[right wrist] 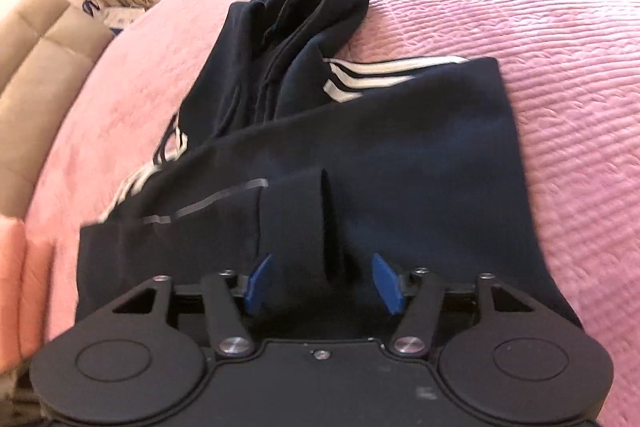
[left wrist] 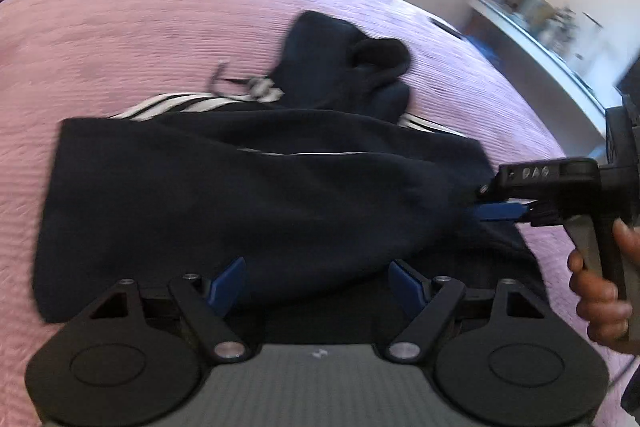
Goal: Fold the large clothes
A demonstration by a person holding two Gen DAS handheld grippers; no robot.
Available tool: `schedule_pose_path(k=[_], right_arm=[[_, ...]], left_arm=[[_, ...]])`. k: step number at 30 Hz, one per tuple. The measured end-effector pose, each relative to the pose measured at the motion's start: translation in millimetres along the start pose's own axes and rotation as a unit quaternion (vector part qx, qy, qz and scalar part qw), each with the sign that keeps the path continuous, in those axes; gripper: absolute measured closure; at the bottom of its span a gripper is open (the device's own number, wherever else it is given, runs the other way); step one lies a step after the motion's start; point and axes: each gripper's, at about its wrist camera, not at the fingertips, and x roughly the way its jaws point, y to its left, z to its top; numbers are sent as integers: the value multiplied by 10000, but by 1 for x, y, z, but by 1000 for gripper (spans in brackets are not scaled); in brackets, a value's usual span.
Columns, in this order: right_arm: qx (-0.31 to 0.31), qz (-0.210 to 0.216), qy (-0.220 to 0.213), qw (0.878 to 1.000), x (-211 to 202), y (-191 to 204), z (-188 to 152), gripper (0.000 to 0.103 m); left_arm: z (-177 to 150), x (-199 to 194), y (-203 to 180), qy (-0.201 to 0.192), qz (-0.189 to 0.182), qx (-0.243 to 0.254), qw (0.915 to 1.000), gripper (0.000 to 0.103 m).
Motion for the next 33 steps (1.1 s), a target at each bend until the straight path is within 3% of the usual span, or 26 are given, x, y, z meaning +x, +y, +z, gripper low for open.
schedule_pose_path(k=[5,8,10,11,14,17,20,22,24,25,27,30,33], right_arm=[[-23,187,167,9997,23,-6,11,32],[-288,417,261,9984,30,9,7,43],[-739,263,216,9967,29,30,-2,88],[-904,240,93,9956,24,37,-5,88],[-1369,129,-492,9893,-12,53,-4,89],[-1482,-35,-1102,9828,-61,50,4,90],[-1453,-651,-1474,9762,-93,29,12,90],[-1257,-960,-1384,9777,-94,4,15,88],[-1004,-942,-831,9870,-70,-21,15,81],[-961,-1027,-574,9884,-56,-30,13,69],[-962,-1623,-239,9817,-35,-43,9,52],[-599,-2020,-586,9758,-56,-58,9,52],[-930,-1840,-1006,9733,-77,-38,8,52]], left_arm=[[12,-14,25,-102,71,-452,9989,23],[15,-14,25,-111,128,-485,9987,23],[14,-12,24,-126,185,-451,9987,23],[16,-12,22,-132,223,-437,9987,25],[25,-12,22,-211,313,-338,9987,48],[38,-14,26,-383,363,-348,9980,48],[52,-9,28,-535,440,-363,9969,47],[57,-1,27,-554,503,-364,9965,46],[60,15,28,-465,596,-356,9965,45],[61,26,28,-377,677,-338,9964,45],[60,47,30,-157,872,-278,9957,47],[60,56,30,-22,1009,-140,9948,48],[65,49,26,-159,887,-58,9959,48]])
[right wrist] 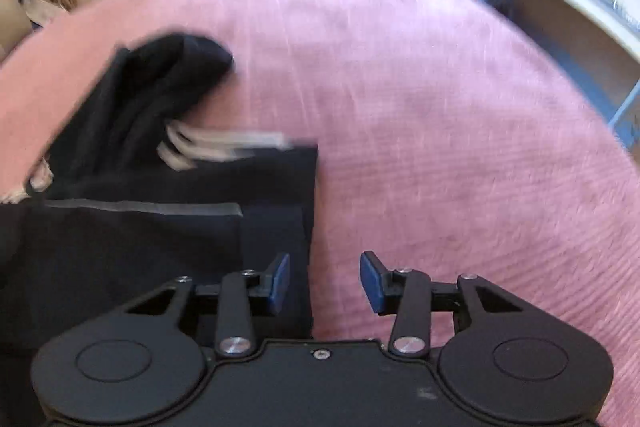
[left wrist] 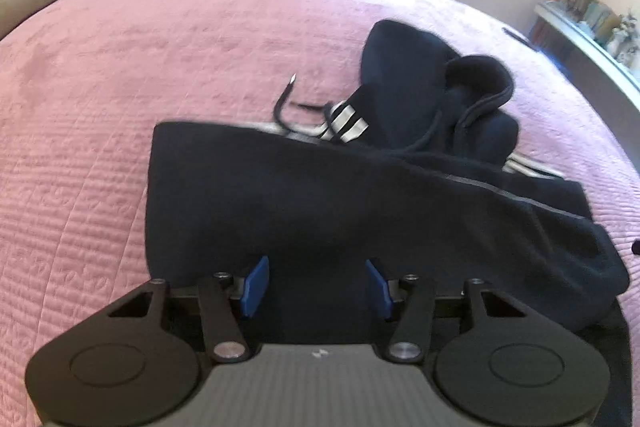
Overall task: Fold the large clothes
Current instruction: 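Grasp the jacket hem with both grippers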
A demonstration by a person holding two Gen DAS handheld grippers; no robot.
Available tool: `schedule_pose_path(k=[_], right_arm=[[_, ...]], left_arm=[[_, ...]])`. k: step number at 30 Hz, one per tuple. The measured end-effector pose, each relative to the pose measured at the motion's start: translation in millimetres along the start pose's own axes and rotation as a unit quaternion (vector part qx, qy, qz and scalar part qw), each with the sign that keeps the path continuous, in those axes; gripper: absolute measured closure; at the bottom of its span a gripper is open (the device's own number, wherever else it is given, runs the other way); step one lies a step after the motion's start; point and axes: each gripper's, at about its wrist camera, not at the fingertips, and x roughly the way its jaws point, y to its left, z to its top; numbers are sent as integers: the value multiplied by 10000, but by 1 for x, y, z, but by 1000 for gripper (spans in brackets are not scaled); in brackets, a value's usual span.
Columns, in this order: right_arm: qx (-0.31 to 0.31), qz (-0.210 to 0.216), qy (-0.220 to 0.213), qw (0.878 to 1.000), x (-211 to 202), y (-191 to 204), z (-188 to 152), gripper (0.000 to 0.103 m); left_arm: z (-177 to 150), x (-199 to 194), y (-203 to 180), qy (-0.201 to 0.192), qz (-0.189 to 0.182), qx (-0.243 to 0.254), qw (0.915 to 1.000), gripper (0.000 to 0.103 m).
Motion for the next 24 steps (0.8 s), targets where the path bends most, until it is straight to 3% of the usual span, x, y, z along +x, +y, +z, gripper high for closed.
schedule_pose_path(k=[2,4,6,9,10,12,14,18,20,22,24], right_arm=[[-329,306,-21,9990,0,26,2,67],[-728,533,73,9959,11,55,-1,97],[-893,514,166,9945,28,73,-6,98],[-881,127,591,9943,57,70,-19,98],[-778,15,722,9943,66,64,-23,103],[-500,172,690,9962,67,50,-29,103],[-374,53,746,9965,60,45,-23,103],[-372,-266,480,9978,36,39,-19,101],[-429,-227,640,9968,44,42,-23,101],[-588,-240,1056,9924,63,45,-30,101],[-606,-224,1008,9928,59,48,-21,101]], left_arm=[[4,1,-3,-38,-47,32,10000,51],[6,9,-7,69,-137,80,9999,67],[5,18,-11,169,-215,164,9995,79],[0,30,-11,243,-155,283,9992,81],[-2,35,-8,298,-36,272,9992,82],[-6,41,3,276,85,161,9995,93],[-3,39,16,306,-81,-173,9993,94],[-5,14,20,97,-85,-36,9999,90],[-9,15,23,288,155,19,9995,91],[-13,18,27,387,140,53,9991,92],[-6,15,23,355,85,168,9992,92]])
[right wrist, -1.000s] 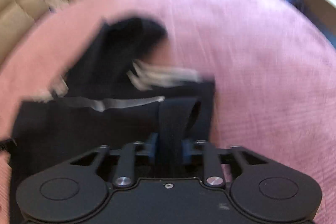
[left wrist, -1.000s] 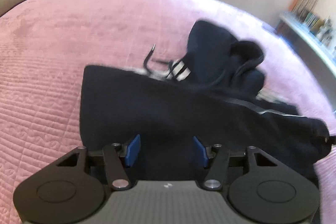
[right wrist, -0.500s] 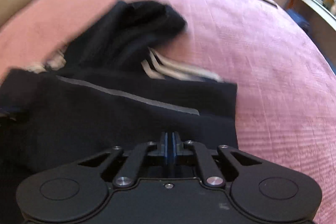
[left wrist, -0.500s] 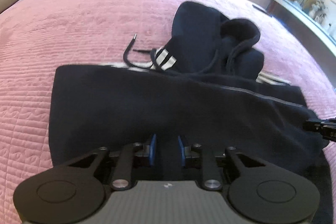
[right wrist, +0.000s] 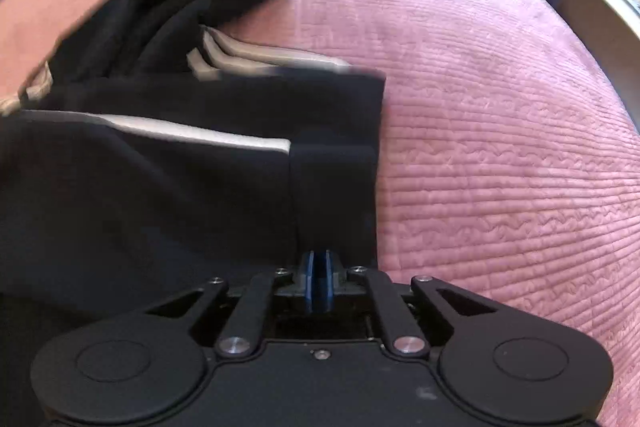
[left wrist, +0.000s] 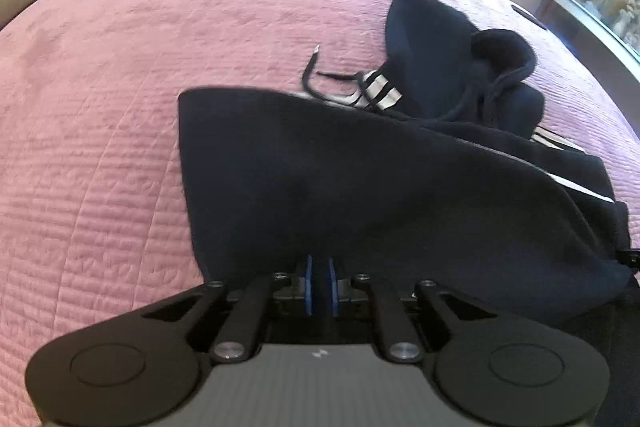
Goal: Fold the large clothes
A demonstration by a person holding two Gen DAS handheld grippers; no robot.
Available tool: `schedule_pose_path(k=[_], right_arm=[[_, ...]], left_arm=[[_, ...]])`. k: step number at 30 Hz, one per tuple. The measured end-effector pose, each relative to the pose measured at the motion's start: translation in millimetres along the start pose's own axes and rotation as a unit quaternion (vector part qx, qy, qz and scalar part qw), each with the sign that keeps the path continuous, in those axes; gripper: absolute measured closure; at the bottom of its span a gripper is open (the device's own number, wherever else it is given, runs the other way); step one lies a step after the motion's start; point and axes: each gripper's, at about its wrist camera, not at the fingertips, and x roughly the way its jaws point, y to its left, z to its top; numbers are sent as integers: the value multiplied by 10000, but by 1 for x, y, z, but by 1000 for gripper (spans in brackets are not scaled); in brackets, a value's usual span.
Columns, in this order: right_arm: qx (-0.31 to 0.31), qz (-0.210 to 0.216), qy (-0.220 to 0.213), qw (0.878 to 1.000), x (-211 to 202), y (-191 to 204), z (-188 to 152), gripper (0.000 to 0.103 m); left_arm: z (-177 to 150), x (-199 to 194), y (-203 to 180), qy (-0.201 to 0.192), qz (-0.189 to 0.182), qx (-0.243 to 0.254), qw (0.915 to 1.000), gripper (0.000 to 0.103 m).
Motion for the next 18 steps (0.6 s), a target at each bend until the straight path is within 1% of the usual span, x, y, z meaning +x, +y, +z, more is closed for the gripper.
schedule_pose_path(k=[2,4,5,6,7,8,9,10,11,12,13,14,16,17,18], right_arm=[[108,213,-251,9994,-13,-1,16,100],[216,517,-605,9966,-24,-1,40,98],[256,665,-825,9940,-27,1,56,95],[264,742,-977,9921,-28,3,70,88],[264,804,-1134,9899,-26,7,87,84],[271,873,-1303,9873,-22,9,103,84],[281,935,-1508,9837,-19,12,117,81],[292,956,-1666,9809,-14,15,131,72],[323,983,-1781,9786,-7,18,143,68],[370,1013,-1882,9762,0,20,154,63],[408,1062,-1931,9746,8,22,164,57],[453,1112,-1925,9739,16,24,172,53],[505,1142,-1849,9748,28,26,186,40],[548,1165,-1836,9745,35,28,192,39],[586,1150,-1825,9747,38,29,196,39]], left_arm=[[17,-8,-10,-154,-133,215,9996,91],[43,-13,-23,-412,-391,434,9974,90],[61,-12,-31,-527,-525,553,9957,89],[79,-8,-39,-615,-620,659,9940,88],[98,-1,-50,-690,-691,772,9922,87],[118,6,-60,-772,-761,876,9902,81],[139,15,-71,-886,-833,981,9877,70],[155,24,-81,-962,-880,1058,9858,61],[171,35,-90,-985,-928,1128,9844,40],[186,46,-102,-987,-937,1225,9831,24],[200,59,-114,-966,-965,1396,9808,19],[208,69,-123,-954,-976,1524,9789,19],[224,97,-140,-792,-678,1696,9800,20],[231,112,-147,-649,-540,1781,9804,22],[234,125,-154,-476,-388,1876,9803,27]])
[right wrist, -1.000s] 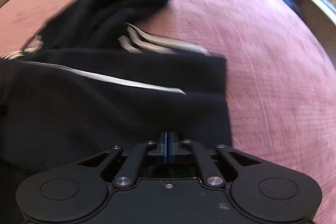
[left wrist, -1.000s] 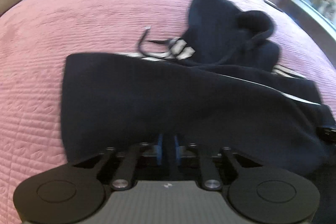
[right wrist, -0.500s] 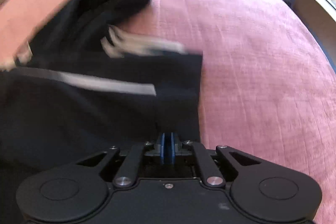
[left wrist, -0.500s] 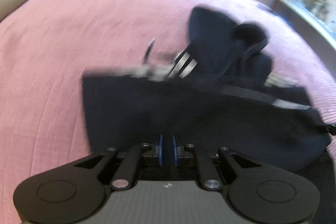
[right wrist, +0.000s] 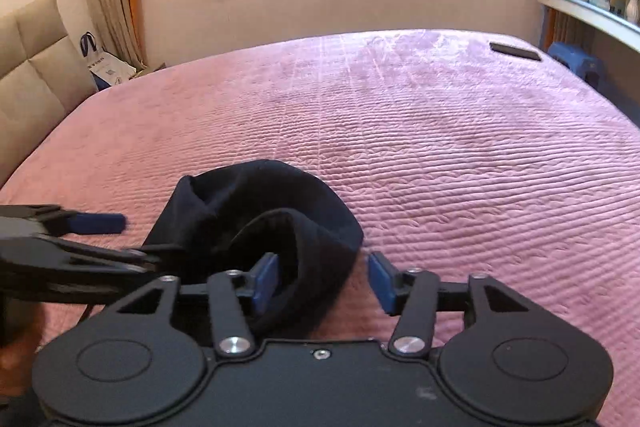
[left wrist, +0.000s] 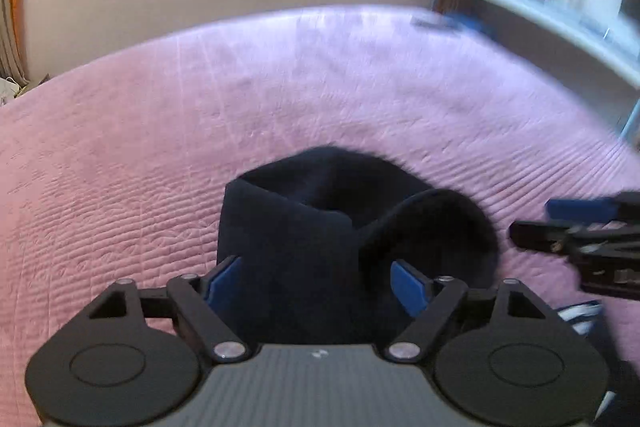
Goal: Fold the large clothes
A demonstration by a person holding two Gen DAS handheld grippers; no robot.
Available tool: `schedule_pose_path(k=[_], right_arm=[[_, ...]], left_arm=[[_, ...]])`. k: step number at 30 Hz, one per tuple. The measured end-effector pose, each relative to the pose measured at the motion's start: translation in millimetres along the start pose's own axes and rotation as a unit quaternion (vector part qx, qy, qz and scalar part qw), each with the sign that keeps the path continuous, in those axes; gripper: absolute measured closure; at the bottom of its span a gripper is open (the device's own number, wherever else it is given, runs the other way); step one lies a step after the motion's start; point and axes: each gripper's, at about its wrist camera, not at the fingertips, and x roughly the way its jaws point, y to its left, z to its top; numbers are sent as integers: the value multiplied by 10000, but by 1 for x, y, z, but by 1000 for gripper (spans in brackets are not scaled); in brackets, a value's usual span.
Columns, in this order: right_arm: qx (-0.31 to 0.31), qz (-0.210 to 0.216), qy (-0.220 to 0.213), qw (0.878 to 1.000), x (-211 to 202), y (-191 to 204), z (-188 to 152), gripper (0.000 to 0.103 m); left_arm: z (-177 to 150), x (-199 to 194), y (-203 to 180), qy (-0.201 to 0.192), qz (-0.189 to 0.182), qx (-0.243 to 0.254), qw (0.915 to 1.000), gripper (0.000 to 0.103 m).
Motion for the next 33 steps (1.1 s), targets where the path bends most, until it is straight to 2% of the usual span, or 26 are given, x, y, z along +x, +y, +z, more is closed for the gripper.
schedule_pose_path(k=[2,4,5,6,7,8,10,12,13,15,17,18,19,21,22,23,25,26,28,30,32,33], right_arm=[[7,-52,140,9999,13,1,4,37],[-55,-260,405,9988,34,6,5,36],[-131,-370,569,9976,47,10,5,36],[-217,-436,695,9964,54,12,5,45],[-282,-515,742,9955,59,13,3,83],[-266,-550,652,9960,59,12,4,95],[-90,-454,193,9987,44,2,6,95],[73,-350,-260,9990,21,-6,8,95],[128,-233,-416,9988,12,-8,7,96],[95,-48,-514,9986,4,-8,2,96],[-159,-126,-275,9994,17,2,-8,95],[-286,-309,-44,9991,29,4,-15,95],[-350,-489,271,9978,42,5,-22,93],[-390,-486,1086,9921,68,-2,-35,90],[-380,-430,1093,9924,66,-6,-38,90],[-447,-427,980,9933,59,-9,-39,86],[-536,-450,902,9935,43,-16,-33,49],[-500,-378,852,9944,34,-21,-29,43],[-428,-192,646,9968,14,-25,-18,41],[-392,-179,394,9983,3,-24,-7,42],[-435,-170,288,9985,3,-15,3,43],[-452,-119,272,9985,4,-8,5,44]], left_arm=[[1,17,-5,277,147,140,9994,32],[3,32,-8,418,349,208,9983,43],[3,35,-7,405,426,210,9981,62],[4,37,-5,368,536,194,9977,85],[4,36,-1,304,608,122,9976,88],[3,31,9,208,565,-58,9982,89],[-4,9,38,-208,387,-621,9971,89],[-23,-22,76,-768,2,-1293,9886,89],[-30,-30,89,-892,-113,-1482,9849,89],[-47,-39,116,-950,-268,-1661,9812,87],[-64,-33,142,-797,-539,-2050,9740,82],[-72,-23,152,-603,-690,-2207,9710,77],[-78,-10,159,-350,-666,-2234,9718,78],[-90,10,159,301,-256,-1873,9815,77],[-95,9,159,340,-249,-1750,9837,76],[-99,2,162,263,-293,-1712,9845,72],[-99,-12,169,197,-350,-1690,9848,67],[-96,-22,173,75,-397,-1670,9851,64],[-86,-39,176,-141,-532,-1595,9857,63],[-75,-56,175,-410,-633,-1403,9872,62],[-62,-66,172,-528,-502,-1082,9915,59],[-58,-68,171,-514,-348,-980,9932,54]])
